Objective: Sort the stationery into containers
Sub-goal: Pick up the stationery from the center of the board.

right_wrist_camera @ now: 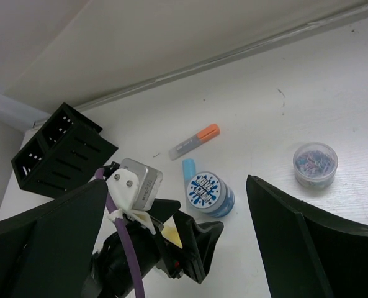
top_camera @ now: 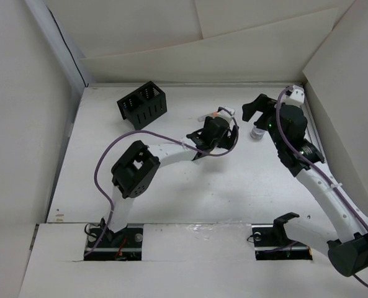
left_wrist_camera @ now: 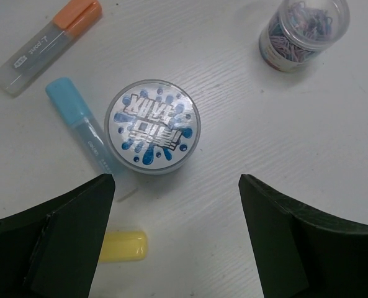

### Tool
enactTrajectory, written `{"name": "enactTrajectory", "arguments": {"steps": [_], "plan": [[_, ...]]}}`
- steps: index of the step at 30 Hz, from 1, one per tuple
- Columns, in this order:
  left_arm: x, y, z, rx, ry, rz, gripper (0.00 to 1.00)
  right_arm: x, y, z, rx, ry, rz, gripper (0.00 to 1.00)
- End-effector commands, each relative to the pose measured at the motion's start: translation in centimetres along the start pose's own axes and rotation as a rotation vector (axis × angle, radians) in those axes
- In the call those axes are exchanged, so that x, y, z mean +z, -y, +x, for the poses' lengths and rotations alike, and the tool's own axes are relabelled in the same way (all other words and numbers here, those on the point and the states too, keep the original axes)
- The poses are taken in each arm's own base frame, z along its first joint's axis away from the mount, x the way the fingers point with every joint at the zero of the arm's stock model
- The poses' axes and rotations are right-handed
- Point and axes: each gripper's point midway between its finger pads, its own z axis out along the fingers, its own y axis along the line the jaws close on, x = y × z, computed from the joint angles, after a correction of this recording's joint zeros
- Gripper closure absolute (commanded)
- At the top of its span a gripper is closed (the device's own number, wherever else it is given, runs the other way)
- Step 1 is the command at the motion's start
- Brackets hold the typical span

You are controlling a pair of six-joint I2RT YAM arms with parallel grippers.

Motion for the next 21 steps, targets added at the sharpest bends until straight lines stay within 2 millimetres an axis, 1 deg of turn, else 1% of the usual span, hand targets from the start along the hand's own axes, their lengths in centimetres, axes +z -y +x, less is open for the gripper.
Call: {"name": "enactTrajectory", "arguments": {"steps": [1, 3, 4, 5, 8, 9, 10, 11, 12, 13, 14, 15, 16, 17, 18, 19, 20, 21], "plan": [[-0.5, -0.4, -3.2, -0.003, 0.068, -0.035, 0.21, -0.2, -0.5, -1.7, 0.034, 0.056, -0.040, 0.00], [0.1, -0.7, -2.7, 0.000, 0.061, -0.051, 0.21, -0.2, -0.5, -2.0, 0.037, 0.062, -0.046, 0.00], [0.0, -0.8, -2.9, 0.000, 0.064, -0.061, 0.21, -0.1, -0.2, -1.7, 0.045, 0.052, -0.045, 0.00], [0.4, -0.8, -2.6, 0.011, 0.058, -0.063, 0.21, -0.3, -0.4, -1.8, 0.047, 0.055, -0.057, 0.00], [1.2, -0.9, -2.4, 0.023, 0.051, -0.078, 0.21, -0.3, -0.2, -1.9, 0.048, 0.055, -0.057, 0.00], [1.4, -0.8, -2.6, 0.022, 0.054, -0.077, 0.21, -0.5, -0.6, -2.3, 0.051, 0.066, -0.075, 0.00], [1.9, -0.9, -1.8, 0.029, 0.033, -0.083, 0.21, -0.6, -0.7, -2.3, 0.051, 0.062, -0.084, 0.00], [1.9, -0.8, -2.2, 0.026, 0.043, -0.080, 0.21, -0.5, -0.6, -1.9, 0.049, 0.054, -0.079, 0.00], [2.3, -0.8, -2.2, 0.027, 0.040, -0.091, 0.21, -0.5, -0.7, -1.8, 0.049, 0.049, -0.089, 0.00], [2.3, -1.4, -2.5, 0.032, 0.040, -0.099, 0.21, -0.5, -0.7, -1.8, 0.049, 0.049, -0.089, 0.00], [2.7, -1.3, -2.3, 0.034, 0.036, -0.100, 0.21, -0.5, -0.7, -1.8, 0.049, 0.049, -0.089, 0.00], [3.1, -1.8, -2.4, 0.029, 0.037, -0.108, 0.21, -0.5, -0.7, -1.8, 0.049, 0.049, -0.089, 0.00], [3.4, -1.9, -1.9, 0.032, 0.027, -0.111, 0.23, -0.8, -0.8, -2.1, 0.051, 0.058, -0.094, 0.00], [3.3, -1.7, -2.4, 0.031, 0.033, -0.110, 0.24, -0.8, -1.1, -2.2, 0.052, 0.063, -0.107, 0.00], [3.7, -2.4, -2.0, 0.029, 0.024, -0.120, 0.25, -0.7, -0.9, -1.8, 0.050, 0.053, -0.102, 0.00], [3.7, -2.2, -2.7, 0.034, 0.037, -0.117, 0.25, -0.7, -0.8, -1.8, 0.041, 0.054, -0.102, 0.00], [3.9, -2.1, -2.8, 0.033, 0.041, -0.115, 0.27, -0.8, -1.1, -1.9, 0.043, 0.059, -0.115, 0.00], [4.2, -2.2, -2.3, 0.036, 0.032, -0.118, 0.30, -0.8, -1.1, -1.9, 0.043, 0.059, -0.115, 0.00]]}}
